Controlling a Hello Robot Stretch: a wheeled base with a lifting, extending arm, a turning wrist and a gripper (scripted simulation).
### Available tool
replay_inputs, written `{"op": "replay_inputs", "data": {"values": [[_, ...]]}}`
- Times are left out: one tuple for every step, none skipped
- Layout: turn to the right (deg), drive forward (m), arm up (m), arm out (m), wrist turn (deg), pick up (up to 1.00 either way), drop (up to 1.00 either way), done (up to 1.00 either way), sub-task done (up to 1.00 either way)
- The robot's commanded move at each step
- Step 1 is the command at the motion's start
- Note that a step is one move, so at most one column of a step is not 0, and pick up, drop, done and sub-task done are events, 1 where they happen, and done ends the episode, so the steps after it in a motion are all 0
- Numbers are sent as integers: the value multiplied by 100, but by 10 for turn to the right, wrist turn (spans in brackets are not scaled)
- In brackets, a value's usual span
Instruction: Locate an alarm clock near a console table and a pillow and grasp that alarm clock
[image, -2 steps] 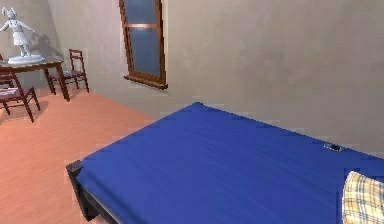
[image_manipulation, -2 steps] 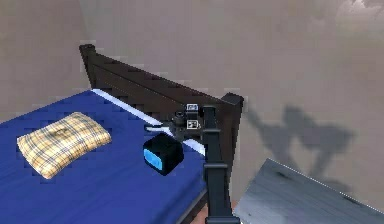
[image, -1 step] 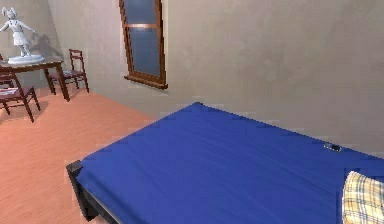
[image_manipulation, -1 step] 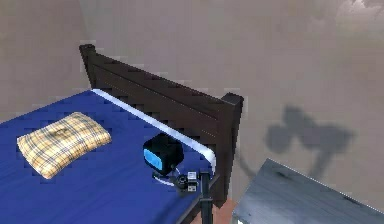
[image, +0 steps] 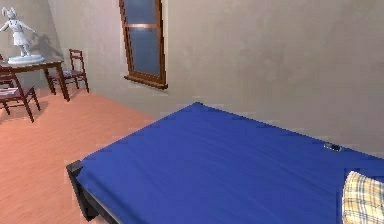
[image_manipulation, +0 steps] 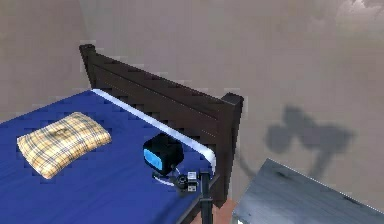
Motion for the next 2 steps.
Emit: {"op": "replay_inputs", "data": {"values": [[0, 0, 10, 0, 0, 0, 0, 0, 0], [0, 0, 0, 0, 0, 0, 0, 100, 0]]}}
